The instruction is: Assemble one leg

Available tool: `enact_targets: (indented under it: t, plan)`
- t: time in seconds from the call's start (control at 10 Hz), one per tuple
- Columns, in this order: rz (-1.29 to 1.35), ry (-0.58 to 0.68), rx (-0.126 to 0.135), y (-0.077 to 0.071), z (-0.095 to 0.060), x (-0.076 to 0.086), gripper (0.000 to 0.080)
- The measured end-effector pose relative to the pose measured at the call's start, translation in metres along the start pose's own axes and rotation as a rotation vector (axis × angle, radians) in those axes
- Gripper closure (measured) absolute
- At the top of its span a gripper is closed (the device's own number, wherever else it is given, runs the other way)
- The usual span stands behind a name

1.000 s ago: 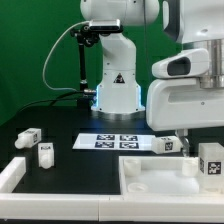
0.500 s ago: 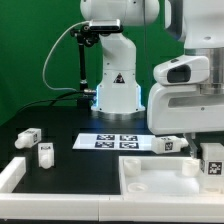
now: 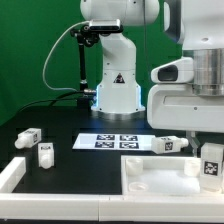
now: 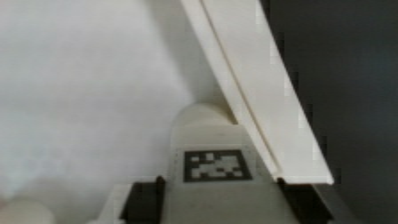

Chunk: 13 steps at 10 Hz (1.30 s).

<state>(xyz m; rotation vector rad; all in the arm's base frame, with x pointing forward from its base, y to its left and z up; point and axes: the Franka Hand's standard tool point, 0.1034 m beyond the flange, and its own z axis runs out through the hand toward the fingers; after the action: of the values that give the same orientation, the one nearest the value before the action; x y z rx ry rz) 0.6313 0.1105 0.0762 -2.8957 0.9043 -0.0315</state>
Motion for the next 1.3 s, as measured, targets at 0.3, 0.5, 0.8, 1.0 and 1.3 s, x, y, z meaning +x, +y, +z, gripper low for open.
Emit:
enact_targets:
  t: [0.3, 0.5, 0.8, 1.0, 1.3]
  plan:
    - [0.486, -0.024, 0.069, -0.0015, 0.0006, 0.0036, 0.0512]
    - [0.670, -0.046, 0.107, -0.0023, 0.0004, 0.0025, 0.0512]
    - [0.636, -0.041, 0.105, -0.0036, 0.0007, 0.0015, 0.0312]
    - [0.153, -0.003, 0.065, -0.0063, -0.0022, 0.0002, 0.0166]
    - [-0.110, 0.006, 0.054, -0.0044, -0.0017, 0.0015, 0.0151]
